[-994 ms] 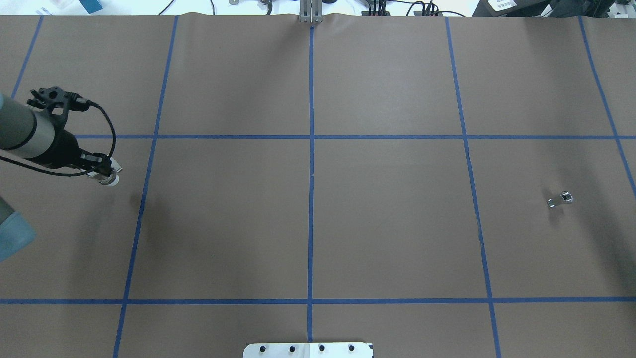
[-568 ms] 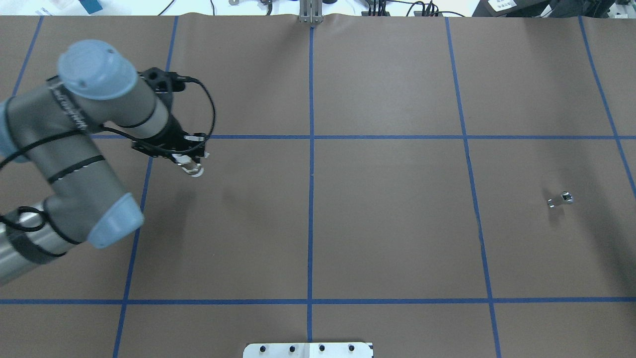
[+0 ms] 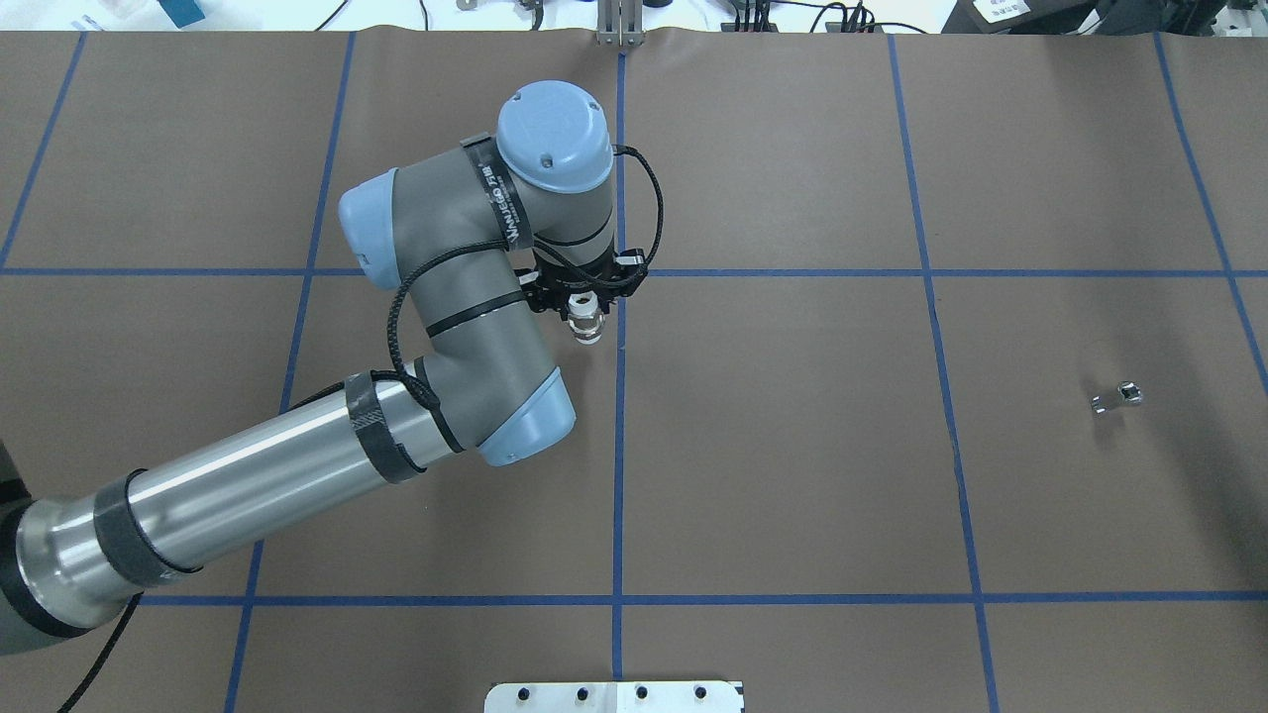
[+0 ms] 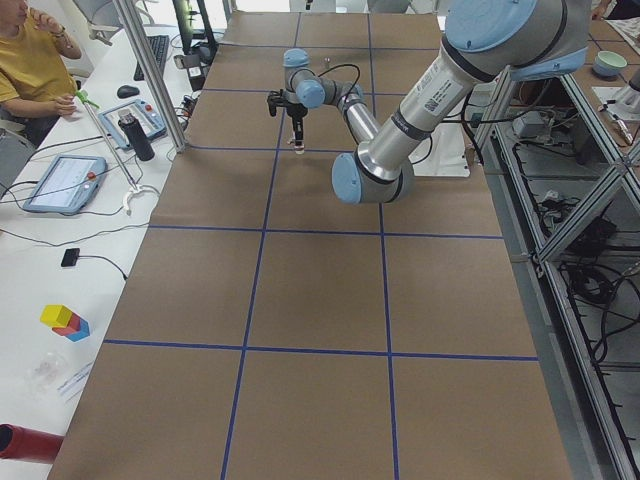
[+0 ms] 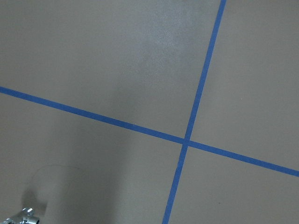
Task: Assemble PPR valve and pipe with both arms
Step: 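Carry the white fitting with the left gripper toward the table center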
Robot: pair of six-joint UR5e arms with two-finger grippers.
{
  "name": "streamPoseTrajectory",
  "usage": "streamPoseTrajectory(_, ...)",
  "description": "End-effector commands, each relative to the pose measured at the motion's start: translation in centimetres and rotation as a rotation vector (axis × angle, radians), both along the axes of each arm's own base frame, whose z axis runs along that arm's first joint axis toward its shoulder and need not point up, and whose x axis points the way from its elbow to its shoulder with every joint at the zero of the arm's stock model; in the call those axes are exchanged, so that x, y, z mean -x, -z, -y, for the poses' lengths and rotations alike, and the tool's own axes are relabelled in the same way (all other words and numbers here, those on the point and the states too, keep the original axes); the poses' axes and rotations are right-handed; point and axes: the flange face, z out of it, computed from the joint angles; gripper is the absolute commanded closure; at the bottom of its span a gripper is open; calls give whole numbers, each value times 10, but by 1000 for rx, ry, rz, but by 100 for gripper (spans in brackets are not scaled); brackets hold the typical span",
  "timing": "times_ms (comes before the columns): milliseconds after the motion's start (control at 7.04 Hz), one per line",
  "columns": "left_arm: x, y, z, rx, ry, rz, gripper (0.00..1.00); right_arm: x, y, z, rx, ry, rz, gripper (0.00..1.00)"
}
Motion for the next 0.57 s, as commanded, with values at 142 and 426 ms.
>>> streamPoseTrajectory(142,-36,7,-8,-7,3,5,86,0,0,0,-1,-1,0,0)
streamPoseTrajectory(426,-40,7,-12,-8,-5,7,45,0,0,0,0,-1,0,0)
